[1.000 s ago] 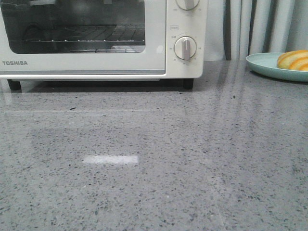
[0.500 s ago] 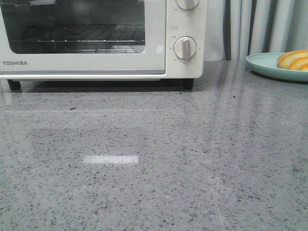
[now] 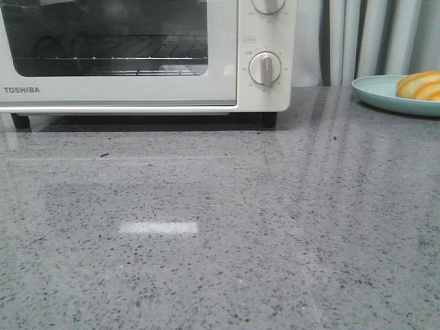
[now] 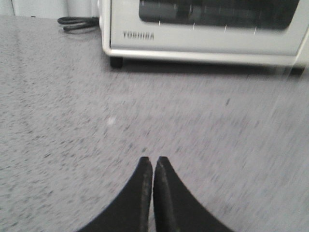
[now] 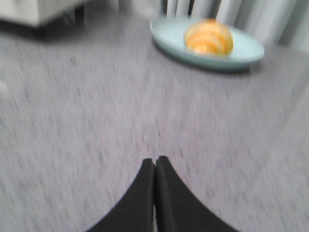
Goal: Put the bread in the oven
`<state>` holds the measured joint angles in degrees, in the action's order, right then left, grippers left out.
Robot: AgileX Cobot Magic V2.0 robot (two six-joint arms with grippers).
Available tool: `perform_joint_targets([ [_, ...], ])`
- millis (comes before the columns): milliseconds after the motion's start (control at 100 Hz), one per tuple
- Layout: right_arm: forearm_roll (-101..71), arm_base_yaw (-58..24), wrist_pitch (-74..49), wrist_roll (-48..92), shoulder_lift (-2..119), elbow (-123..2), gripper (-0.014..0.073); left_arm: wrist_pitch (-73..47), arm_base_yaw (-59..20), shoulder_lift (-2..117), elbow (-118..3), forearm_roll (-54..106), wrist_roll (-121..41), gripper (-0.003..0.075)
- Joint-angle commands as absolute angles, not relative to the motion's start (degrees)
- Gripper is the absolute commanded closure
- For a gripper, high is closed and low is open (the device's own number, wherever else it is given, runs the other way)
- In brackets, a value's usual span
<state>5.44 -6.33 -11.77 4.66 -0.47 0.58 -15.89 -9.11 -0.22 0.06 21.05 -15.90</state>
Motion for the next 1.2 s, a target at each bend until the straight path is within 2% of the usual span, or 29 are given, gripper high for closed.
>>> perform_joint_targets([
  [0, -1.81, -5.98, 2.67, 4.91, -1.61, 1.28, 0.0662, -6.59, -9.32, -1.95, 1.37, 34.59, -15.42, 0.0741],
  [110, -17.33, -5.98, 12.47, 4.91, -1.61, 1.28, 0.0662, -3.36, -9.32, -1.95, 1.37, 51.14, -15.42, 0.0741],
  [270, -27.72, -5.98, 16.17, 4.91, -1.61, 1.28, 0.0662, 0.78, -9.32, -1.95, 1.37, 64.30, -15.42, 0.0741],
  [520, -35.74, -5.98, 13.35, 4.91, -1.61, -0.90, 0.0662, 1.85, -9.32, -1.95, 0.33, 67.88, -15.42, 0.0741],
  [690, -26.40, -5.98, -3.07, 4.91, 0.09, -9.66, 0.0662, -7.68, -9.32, 0.40, -10.00, 57.69, -23.22, 0.0742],
  [790, -16.34, -5.98, -11.59, 5.02, 4.29, -16.70, 0.0662, -12.32, -9.32, 7.34, -17.48, 49.71, -27.24, 0.0742],
  [870, -11.16, -5.98, -13.62, 6.04, 9.22, -21.12, 0.0662, -14.65, -9.32, 14.84, -23.55, 46.43, -30.92, 0.0742],
  [1080, -9.72, -5.98, -13.05, 6.20, 21.54, -28.97, 0.0662, -20.24, -9.32, 36.14, -38.45, 50.74, -43.79, 0.0741],
  [1190, -9.72, -5.98, -13.17, 6.20, 24.61, -30.38, 0.0662, -19.10, -11.76, 43.91, -44.86, 54.58, -50.61, 0.0741],
])
